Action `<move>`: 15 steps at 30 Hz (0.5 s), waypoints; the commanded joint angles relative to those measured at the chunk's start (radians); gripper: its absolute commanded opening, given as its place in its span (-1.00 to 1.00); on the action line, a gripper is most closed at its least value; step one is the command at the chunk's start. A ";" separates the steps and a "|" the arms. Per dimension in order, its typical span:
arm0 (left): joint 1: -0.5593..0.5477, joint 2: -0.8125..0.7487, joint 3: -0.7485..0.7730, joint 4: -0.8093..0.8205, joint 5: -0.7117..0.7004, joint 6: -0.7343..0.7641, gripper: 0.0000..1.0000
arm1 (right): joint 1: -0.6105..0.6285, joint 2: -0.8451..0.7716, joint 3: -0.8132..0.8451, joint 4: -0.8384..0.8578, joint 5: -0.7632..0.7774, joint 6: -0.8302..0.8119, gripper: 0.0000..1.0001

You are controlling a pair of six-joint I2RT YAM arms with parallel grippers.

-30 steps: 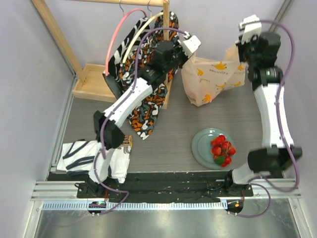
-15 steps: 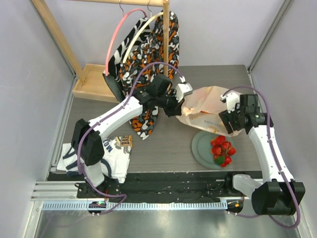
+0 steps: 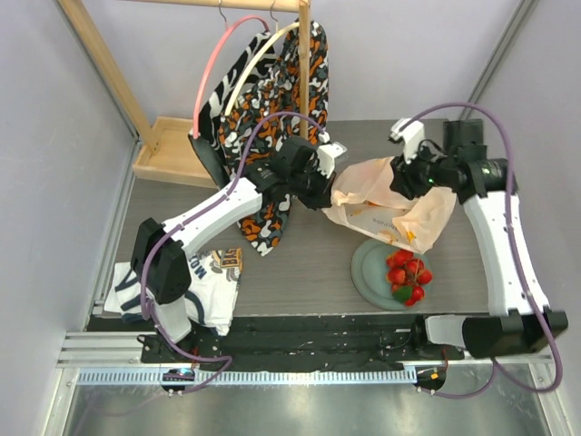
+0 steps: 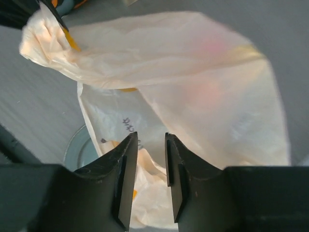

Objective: Take the fake fruits out of the plastic bag
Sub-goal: Take out the fake fruit from the plastic bag.

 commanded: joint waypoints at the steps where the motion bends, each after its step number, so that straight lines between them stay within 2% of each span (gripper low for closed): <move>1: 0.005 -0.073 0.008 0.058 -0.086 -0.130 -1.00 | 0.025 0.127 -0.032 -0.108 -0.108 -0.063 -0.34; 2: 0.003 -0.072 0.011 0.067 -0.092 -0.142 -1.00 | 0.027 0.139 -0.035 -0.111 -0.114 -0.060 -0.41; 5: 0.003 -0.072 0.026 0.087 -0.098 -0.182 -1.00 | 0.035 0.182 -0.046 -0.100 -0.129 -0.042 -0.47; 10: 0.003 -0.057 0.058 0.104 -0.054 -0.201 -1.00 | 0.070 0.231 -0.087 0.044 -0.081 0.030 -0.46; 15: 0.005 -0.043 0.026 0.109 -0.036 -0.189 -1.00 | 0.082 0.329 -0.133 0.298 0.183 0.216 -0.41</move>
